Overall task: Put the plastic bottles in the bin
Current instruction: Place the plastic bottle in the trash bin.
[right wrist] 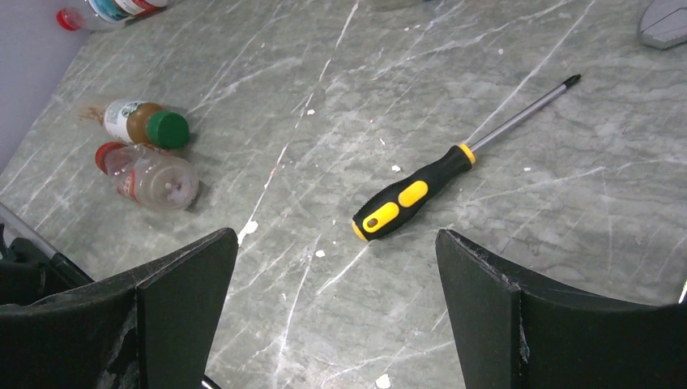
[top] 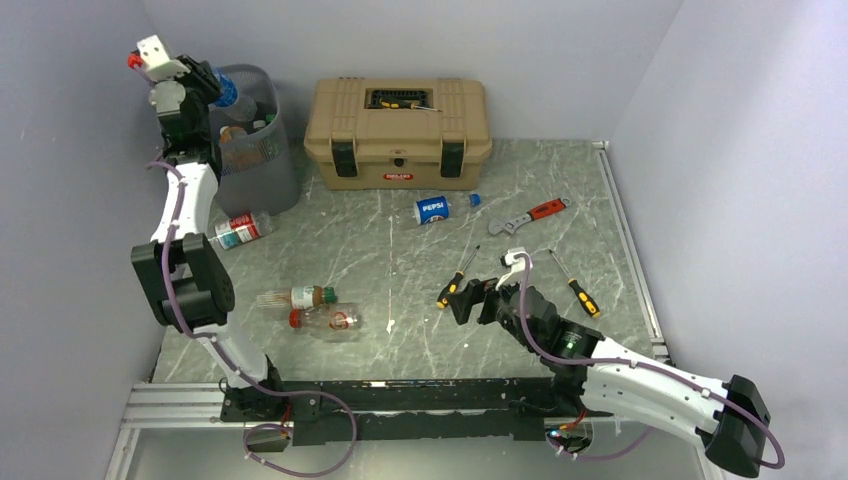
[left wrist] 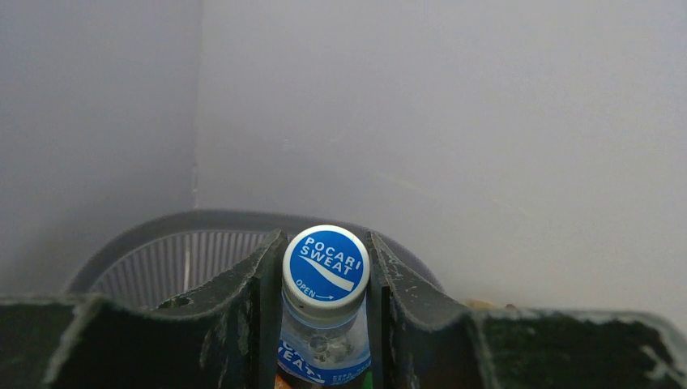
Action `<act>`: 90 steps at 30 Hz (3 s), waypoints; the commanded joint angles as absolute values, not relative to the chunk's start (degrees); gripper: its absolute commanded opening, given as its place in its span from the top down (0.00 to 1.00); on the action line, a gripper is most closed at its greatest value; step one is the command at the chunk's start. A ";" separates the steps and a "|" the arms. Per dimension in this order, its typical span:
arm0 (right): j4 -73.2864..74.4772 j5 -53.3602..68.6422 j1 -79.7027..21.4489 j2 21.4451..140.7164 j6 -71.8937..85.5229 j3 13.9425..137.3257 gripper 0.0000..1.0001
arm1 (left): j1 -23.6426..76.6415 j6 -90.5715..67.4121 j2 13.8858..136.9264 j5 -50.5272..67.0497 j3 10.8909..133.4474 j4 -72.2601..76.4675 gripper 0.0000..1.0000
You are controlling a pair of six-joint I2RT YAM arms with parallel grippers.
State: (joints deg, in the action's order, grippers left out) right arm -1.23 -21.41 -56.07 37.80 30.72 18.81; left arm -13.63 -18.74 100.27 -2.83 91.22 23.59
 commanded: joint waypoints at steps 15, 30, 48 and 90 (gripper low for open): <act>-7.06 -20.69 -56.07 42.23 31.03 18.53 0.03 | -13.91 -14.87 110.01 4.90 92.78 26.90 1.00; -6.30 -20.92 -56.00 44.03 31.30 19.03 0.03 | -13.97 -14.30 111.30 7.93 97.49 16.09 0.40; -0.44 -22.80 -55.98 42.03 30.95 24.88 0.02 | -4.67 -13.97 80.71 -9.95 89.08 16.04 0.01; -23.06 -11.56 -16.86 98.49 64.08 50.80 0.12 | 8.85 -24.24 49.50 11.55 47.36 -19.78 0.01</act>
